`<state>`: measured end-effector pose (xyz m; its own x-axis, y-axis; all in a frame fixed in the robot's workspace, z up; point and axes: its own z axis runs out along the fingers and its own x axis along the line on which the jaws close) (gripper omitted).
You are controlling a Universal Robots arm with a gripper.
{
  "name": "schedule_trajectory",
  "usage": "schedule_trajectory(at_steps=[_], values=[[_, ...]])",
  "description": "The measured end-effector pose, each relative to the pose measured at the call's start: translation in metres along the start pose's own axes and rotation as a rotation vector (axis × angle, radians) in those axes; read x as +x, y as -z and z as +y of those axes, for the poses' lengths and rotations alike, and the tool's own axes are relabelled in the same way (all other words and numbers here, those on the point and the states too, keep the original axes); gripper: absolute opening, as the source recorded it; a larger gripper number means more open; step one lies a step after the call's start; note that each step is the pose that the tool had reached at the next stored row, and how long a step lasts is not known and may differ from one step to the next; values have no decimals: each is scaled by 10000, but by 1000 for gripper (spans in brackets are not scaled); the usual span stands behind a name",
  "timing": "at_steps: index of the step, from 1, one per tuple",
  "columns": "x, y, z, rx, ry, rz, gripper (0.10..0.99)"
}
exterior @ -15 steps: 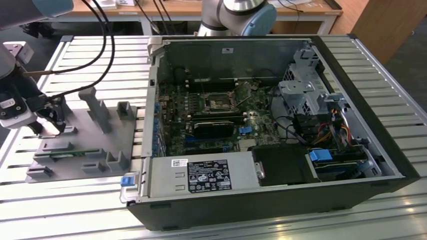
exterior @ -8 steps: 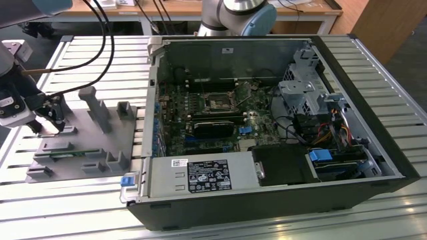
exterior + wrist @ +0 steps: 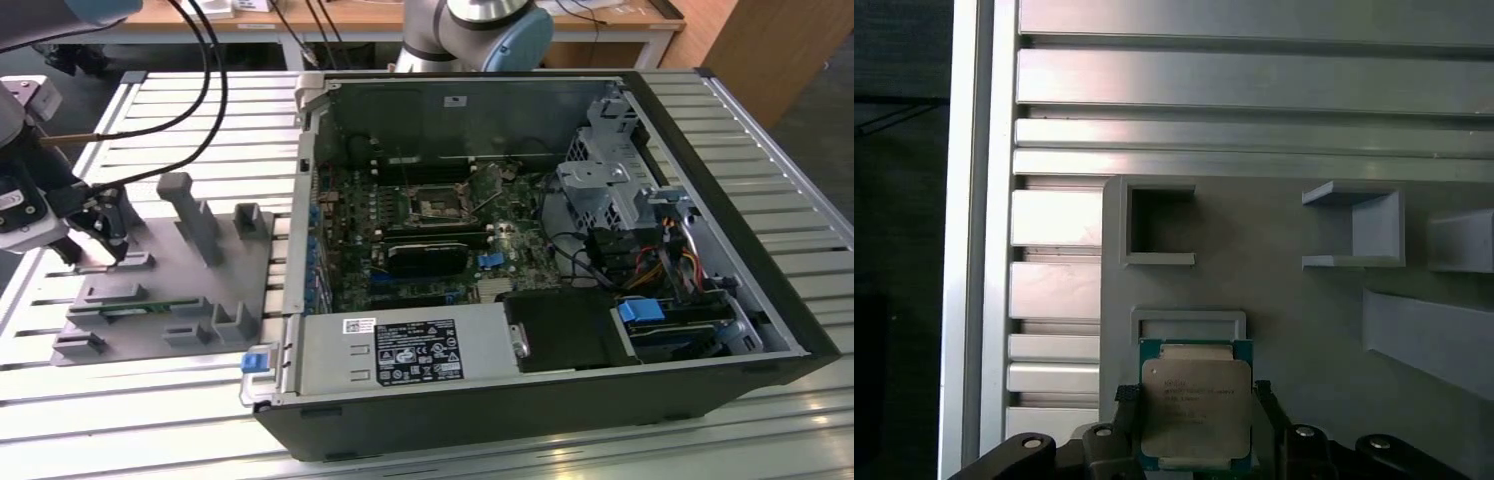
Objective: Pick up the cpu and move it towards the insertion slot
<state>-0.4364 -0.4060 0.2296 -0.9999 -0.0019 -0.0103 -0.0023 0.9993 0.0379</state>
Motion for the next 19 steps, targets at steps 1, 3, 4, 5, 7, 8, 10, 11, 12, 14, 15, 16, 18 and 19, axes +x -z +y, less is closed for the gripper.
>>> schedule_trajectory(at_steps=[1, 3, 4, 5, 7, 8, 10, 11, 12, 14, 15, 16, 18, 19], values=[[0, 9, 1, -6, -1, -1, 529], [-1, 17, 1, -9, -1, -2, 529], [0, 23, 1, -9, -1, -1, 529], [0, 31, 1, -8, -1, 0, 529], [0, 47, 2, -8, -1, 0, 529], [-1, 56, 2, -9, -1, -1, 529], [-1, 71, 3, -9, -1, -1, 529], [-1, 80, 3, -8, -1, 0, 529], [-1, 88, 3, -9, -1, -1, 529], [-1, 108, 4, -9, -1, -1, 529], [-1, 119, 5, -9, -1, -1, 529], [-1, 128, 5, -9, -1, -2, 529], [-2, 148, 6, -9, -1, -1, 529], [-2, 158, 6, -8, -1, 0, 529]])
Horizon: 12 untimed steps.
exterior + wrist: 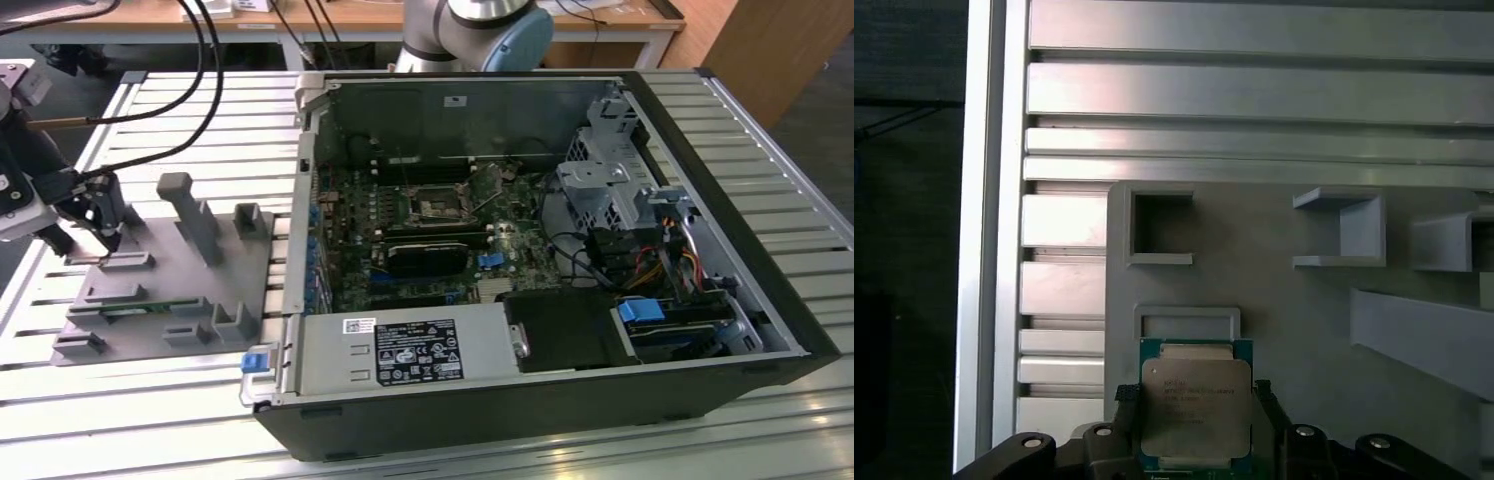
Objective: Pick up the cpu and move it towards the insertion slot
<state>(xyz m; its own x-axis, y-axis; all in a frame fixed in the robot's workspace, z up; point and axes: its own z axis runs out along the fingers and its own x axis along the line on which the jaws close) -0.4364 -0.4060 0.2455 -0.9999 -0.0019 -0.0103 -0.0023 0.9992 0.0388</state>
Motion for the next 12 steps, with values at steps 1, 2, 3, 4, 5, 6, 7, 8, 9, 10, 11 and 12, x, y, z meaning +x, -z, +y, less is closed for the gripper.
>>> schedule_trajectory(at_steps=[1, 2, 3, 4, 5, 6, 7, 8, 9, 10, 11, 12], values=[[0, 10, 0, 0, 0, -1, 529], [0, 20, 1, 0, 0, 0, 529], [0, 28, 1, 0, 0, -1, 529], [0, 34, 1, 0, 0, -1, 529], [0, 40, 2, 0, 0, -1, 529], [-1, 46, 2, 0, 0, -1, 529], [-1, 51, 2, -1, 0, -1, 529], [0, 56, 2, -1, 0, -1, 529], [-1, 63, 2, 0, 0, 0, 529], [-1, 68, 3, 0, 0, 0, 529], [-1, 73, 3, 0, 0, -1, 529], [-1, 79, 3, 0, 0, -1, 529]])
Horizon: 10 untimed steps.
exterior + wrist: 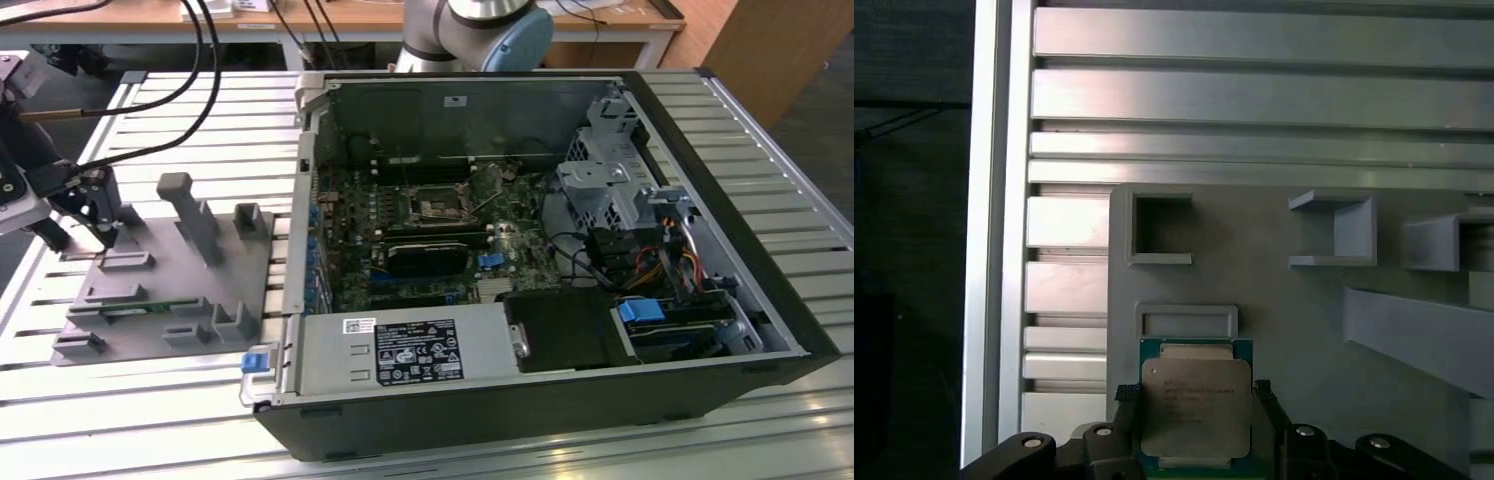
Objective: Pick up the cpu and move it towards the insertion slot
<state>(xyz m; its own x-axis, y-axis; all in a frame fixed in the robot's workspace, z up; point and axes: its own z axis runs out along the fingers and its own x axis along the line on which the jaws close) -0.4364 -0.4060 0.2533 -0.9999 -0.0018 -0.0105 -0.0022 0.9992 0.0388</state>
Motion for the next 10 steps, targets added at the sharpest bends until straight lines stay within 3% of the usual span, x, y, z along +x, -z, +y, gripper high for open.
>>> schedule_trajectory(at_steps=[10], values=[[-1, 60, 3, 0, 0, 0, 529]])
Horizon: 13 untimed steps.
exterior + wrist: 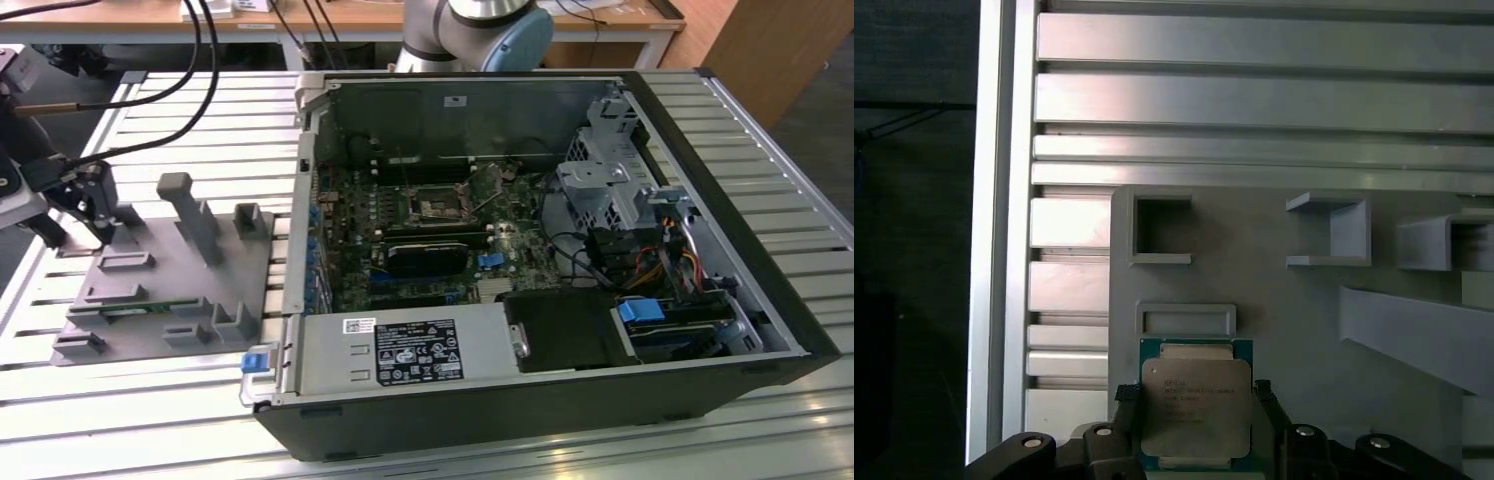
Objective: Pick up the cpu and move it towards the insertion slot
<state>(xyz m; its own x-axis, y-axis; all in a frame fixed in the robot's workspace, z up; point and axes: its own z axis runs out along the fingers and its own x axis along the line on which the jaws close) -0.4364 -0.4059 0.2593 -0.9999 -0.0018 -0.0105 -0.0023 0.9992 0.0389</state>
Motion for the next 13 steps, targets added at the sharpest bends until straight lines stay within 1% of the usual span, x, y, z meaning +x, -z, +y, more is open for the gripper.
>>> schedule_trajectory(at_steps=[13], values=[[-1, 72, 3, 0, 0, 0, 529]])
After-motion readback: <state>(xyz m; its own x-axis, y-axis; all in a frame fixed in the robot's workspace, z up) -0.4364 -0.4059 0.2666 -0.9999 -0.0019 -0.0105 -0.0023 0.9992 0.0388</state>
